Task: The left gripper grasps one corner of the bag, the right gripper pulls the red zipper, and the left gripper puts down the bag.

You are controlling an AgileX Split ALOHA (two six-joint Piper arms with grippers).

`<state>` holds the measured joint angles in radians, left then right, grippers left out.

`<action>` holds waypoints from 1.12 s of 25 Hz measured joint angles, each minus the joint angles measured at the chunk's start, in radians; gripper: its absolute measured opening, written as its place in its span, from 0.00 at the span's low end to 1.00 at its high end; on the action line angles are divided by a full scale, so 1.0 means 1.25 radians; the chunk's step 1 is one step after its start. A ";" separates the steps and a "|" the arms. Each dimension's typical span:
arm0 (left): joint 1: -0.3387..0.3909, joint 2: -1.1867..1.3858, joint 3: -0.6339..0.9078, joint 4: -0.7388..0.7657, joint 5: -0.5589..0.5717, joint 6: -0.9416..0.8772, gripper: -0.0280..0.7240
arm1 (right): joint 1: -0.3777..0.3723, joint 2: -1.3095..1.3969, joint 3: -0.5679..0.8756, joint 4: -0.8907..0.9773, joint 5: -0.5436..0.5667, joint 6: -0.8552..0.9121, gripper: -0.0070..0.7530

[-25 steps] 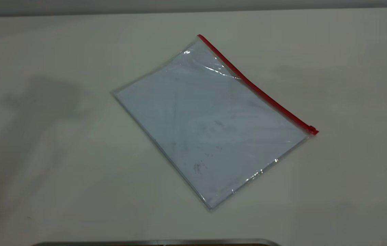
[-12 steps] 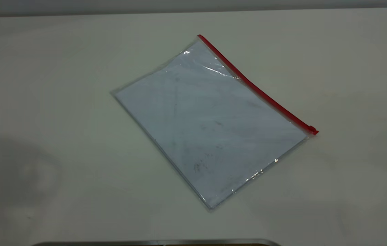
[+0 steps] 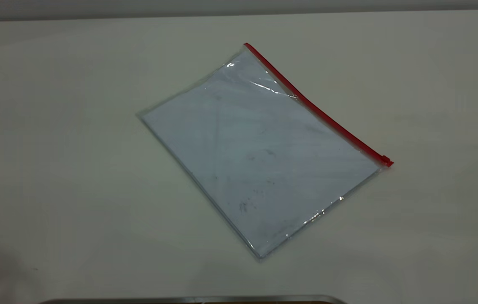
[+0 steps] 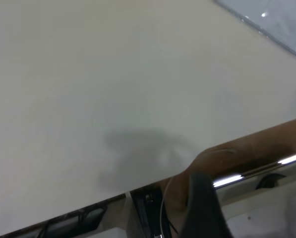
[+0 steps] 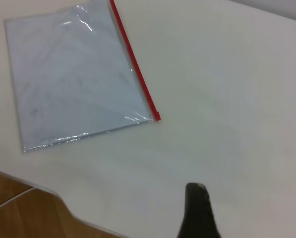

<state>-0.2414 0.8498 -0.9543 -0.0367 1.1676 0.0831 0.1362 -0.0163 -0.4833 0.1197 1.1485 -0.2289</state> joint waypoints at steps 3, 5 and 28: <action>0.000 -0.064 0.049 -0.002 0.000 0.000 0.82 | 0.000 0.000 0.000 0.000 -0.006 0.000 0.77; 0.000 -0.111 0.087 -0.010 0.000 0.000 0.82 | 0.000 0.000 0.000 0.000 -0.007 0.000 0.77; 0.000 -0.440 0.374 -0.032 -0.036 0.000 0.82 | 0.000 0.000 0.000 0.000 -0.007 0.000 0.77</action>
<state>-0.2414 0.3003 -0.4864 -0.0769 1.1230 0.0831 0.1362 -0.0163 -0.4833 0.1197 1.1391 -0.2289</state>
